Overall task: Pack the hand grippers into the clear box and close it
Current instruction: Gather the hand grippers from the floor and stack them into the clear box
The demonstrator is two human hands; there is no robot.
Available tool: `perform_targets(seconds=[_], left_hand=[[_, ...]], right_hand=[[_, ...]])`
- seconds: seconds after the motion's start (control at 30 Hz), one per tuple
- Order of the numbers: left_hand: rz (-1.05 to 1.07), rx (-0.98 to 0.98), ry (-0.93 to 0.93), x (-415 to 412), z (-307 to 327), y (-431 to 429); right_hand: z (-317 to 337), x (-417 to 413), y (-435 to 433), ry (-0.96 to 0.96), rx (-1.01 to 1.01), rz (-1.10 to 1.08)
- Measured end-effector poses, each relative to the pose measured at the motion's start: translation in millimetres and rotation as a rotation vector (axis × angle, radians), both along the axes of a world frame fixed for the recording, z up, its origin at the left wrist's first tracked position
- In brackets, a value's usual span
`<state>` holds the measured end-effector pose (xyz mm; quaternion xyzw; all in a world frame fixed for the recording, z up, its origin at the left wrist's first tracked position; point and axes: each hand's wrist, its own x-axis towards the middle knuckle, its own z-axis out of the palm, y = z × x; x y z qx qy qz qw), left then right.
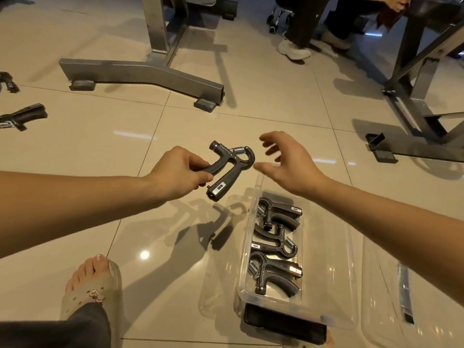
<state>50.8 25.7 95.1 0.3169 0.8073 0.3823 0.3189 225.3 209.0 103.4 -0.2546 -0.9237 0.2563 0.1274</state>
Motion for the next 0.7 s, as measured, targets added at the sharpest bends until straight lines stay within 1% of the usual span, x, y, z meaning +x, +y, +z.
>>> perform_targets(seconds=[0.03, 0.1, 0.2, 0.27, 0.4, 0.5, 0.57, 0.63, 0.7], left_hand=[[-0.043, -0.007, 0.004, -2, 2, 0], [-0.123, -0.014, 0.0, -6, 6, 2], [-0.237, -0.026, -0.012, -10, 10, 4], [-0.284, -0.024, -0.064, -8, 8, 3], [-0.355, -0.026, -0.134, -3, 3, 3], [-0.381, -0.026, -0.133, -3, 5, 4], [-0.361, -0.012, -0.122, 1, 5, 7], [-0.299, 0.018, -0.084, 7, 2, 11], [-0.252, 0.045, 0.023, 15, -4, 14]], right_hand=[[2, 1, 3, -0.085, 0.1, 0.113], [4, 3, 4, -0.238, 0.237, 0.286], [1, 3, -1, -0.309, 0.317, 0.427], [-3, 3, -7, -0.344, 0.348, 0.48], [-8, 7, -18, -0.413, 0.373, 0.462], [-10, 12, -23, -0.395, 0.314, 0.427], [-10, 16, -24, -0.372, 0.261, 0.408], [-10, 23, -21, -0.362, 0.232, 0.369], [-9, 35, -15, -0.365, 0.206, 0.319]])
